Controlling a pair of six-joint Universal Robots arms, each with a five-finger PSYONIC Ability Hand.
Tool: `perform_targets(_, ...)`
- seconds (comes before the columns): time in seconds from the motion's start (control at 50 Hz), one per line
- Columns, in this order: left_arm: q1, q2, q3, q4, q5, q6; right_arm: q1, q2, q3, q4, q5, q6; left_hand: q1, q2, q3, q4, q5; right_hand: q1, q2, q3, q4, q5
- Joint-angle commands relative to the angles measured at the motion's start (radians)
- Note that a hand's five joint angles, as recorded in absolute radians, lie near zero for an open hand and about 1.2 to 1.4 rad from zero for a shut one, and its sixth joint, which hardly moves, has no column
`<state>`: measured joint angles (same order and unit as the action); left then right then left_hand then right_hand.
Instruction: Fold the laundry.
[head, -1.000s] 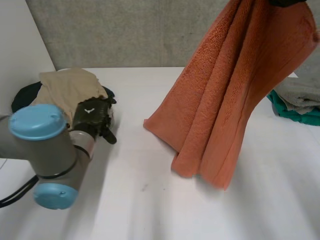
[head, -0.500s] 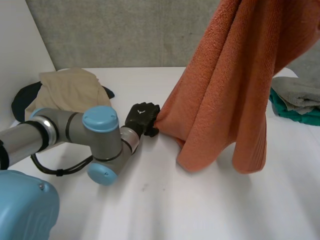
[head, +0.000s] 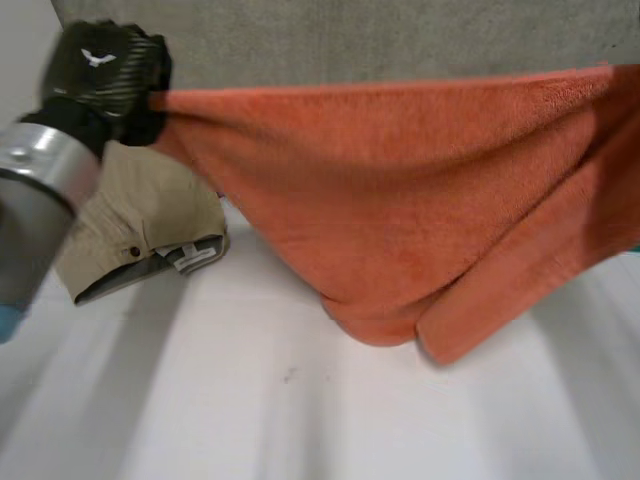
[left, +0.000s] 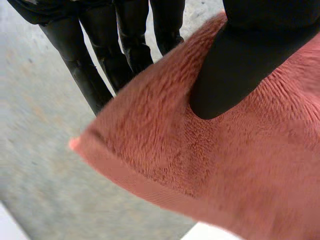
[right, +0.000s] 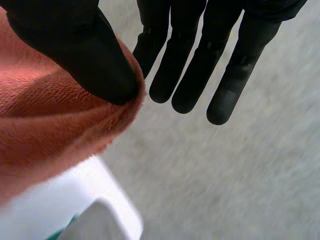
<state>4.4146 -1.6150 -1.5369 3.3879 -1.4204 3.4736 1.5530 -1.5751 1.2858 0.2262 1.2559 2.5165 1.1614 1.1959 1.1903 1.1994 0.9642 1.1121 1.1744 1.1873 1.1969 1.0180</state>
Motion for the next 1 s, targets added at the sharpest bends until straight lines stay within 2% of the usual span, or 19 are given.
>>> perform_targets(0.02, 0.042, 0.009, -0.066, -0.1, 0.07, 0.108, -0.01, 0.089, 0.038, 0.035, -0.004, -0.065, 0.235, 0.2, 0.206, 0.197, 0.258, 0.284, 0.222, 0.209, 0.199, 0.204)
perform_targets(0.18, 0.028, -0.296, 0.075, -0.137, 0.054, 0.219, -0.005, 0.308, 0.014, 0.028, 0.008, -0.076, 0.235, 0.2, 0.206, 0.197, 0.258, 0.284, 0.222, 0.209, 0.199, 0.204)
perform_targets(0.26, -0.004, -0.478, 0.324, -0.136, -0.024, 0.254, 0.033, 0.42, -0.094, -0.022, 0.037, -0.074, 0.235, 0.2, 0.206, 0.197, 0.258, 0.284, 0.222, 0.209, 0.199, 0.204)
perform_targets(0.32, -0.04, -0.594, 0.561, -0.118, -0.084, 0.262, 0.079, 0.51, -0.229, -0.138, 0.115, -0.073, 0.235, 0.2, 0.206, 0.197, 0.258, 0.284, 0.222, 0.209, 0.199, 0.204)
perform_targets(0.34, -0.044, -0.615, 0.614, -0.101, -0.091, 0.26, 0.099, 0.533, -0.3, -0.237, 0.163, -0.07, 0.235, 0.2, 0.206, 0.197, 0.258, 0.284, 0.222, 0.209, 0.199, 0.204)
perform_targets(0.36, -0.046, -0.653, 0.723, -0.037, -0.091, 0.256, 0.104, 0.541, -0.325, -0.287, 0.18, -0.068, 0.235, 0.2, 0.206, 0.197, 0.258, 0.284, 0.222, 0.209, 0.199, 0.204)
perform_targets(0.4, -0.046, -0.675, 0.802, 0.052, -0.094, 0.246, 0.113, 0.553, -0.37, -0.411, 0.206, -0.064, 0.235, 0.2, 0.206, 0.197, 0.258, 0.284, 0.222, 0.209, 0.199, 0.204)
perform_targets(0.42, -0.046, -0.68, 0.831, 0.117, -0.097, 0.248, 0.117, 0.561, -0.402, -0.552, 0.224, -0.064, 0.235, 0.2, 0.206, 0.197, 0.258, 0.284, 0.222, 0.209, 0.199, 0.204)
perform_targets(0.44, -0.052, -0.678, 0.849, 0.225, -0.101, 0.246, 0.117, 0.563, -0.408, -0.605, 0.227, -0.064, 0.235, 0.2, 0.206, 0.197, 0.258, 0.284, 0.222, 0.209, 0.199, 0.204)
perform_targets(0.5, -0.063, -0.672, 0.848, 0.431, -0.101, 0.242, 0.137, 0.558, -0.413, -0.805, 0.231, -0.054, 0.235, 0.2, 0.206, 0.197, 0.258, 0.284, 0.222, 0.209, 0.199, 0.204)
perform_targets(0.54, -0.066, -0.663, 0.844, 0.494, -0.104, 0.239, 0.154, 0.553, -0.415, -0.858, 0.229, -0.041, 0.235, 0.2, 0.206, 0.197, 0.258, 0.284, 0.222, 0.209, 0.199, 0.204)
perform_targets(0.64, -0.072, -0.632, 0.772, 0.458, -0.106, 0.237, 0.188, 0.514, -0.375, -0.861, 0.224, 0.005, 0.235, 0.2, 0.206, 0.197, 0.258, 0.284, 0.222, 0.209, 0.199, 0.204)
perform_targets(0.74, -0.064, -0.559, 0.562, 0.433, -0.104, 0.236, 0.18, 0.46, -0.244, -0.86, 0.205, 0.042, 0.235, 0.2, 0.206, 0.197, 0.258, 0.284, 0.222, 0.209, 0.199, 0.204)
perform_targets(0.86, -0.064, -0.485, 0.266, 0.432, -0.095, 0.239, 0.179, 0.448, -0.056, -0.806, 0.143, 0.048, 0.235, 0.2, 0.206, 0.197, 0.258, 0.284, 0.222, 0.209, 0.199, 0.204)
perform_targets(1.0, -0.07, -0.404, -0.057, 0.421, -0.094, 0.252, 0.147, 0.457, 0.168, -0.654, 0.031, 0.03, 0.235, 0.2, 0.206, 0.197, 0.258, 0.284, 0.222, 0.209, 0.199, 0.204)
